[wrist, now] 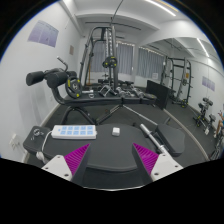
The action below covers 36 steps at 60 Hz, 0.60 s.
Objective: Unplug charger
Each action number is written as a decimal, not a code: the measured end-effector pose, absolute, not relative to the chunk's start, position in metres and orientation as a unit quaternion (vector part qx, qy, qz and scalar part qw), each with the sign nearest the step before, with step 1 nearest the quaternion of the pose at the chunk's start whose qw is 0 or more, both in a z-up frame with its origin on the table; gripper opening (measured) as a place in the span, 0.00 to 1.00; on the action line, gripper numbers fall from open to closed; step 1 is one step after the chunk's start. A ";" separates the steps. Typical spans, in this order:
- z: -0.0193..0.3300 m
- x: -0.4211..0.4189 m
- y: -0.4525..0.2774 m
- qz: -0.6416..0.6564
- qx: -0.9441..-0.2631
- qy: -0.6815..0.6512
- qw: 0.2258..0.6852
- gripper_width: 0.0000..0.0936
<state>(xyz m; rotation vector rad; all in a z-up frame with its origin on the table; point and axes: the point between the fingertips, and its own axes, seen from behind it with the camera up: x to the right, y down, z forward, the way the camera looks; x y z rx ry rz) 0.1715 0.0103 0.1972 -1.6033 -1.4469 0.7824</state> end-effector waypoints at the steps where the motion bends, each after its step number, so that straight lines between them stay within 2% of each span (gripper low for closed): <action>1: 0.201 0.183 0.008 0.310 -0.637 -0.574 0.411 0.91; 13: 0.237 0.279 -0.022 0.319 -0.640 -0.565 0.411 0.91; 36: 0.276 0.349 -0.060 0.345 -0.613 -0.573 0.421 0.91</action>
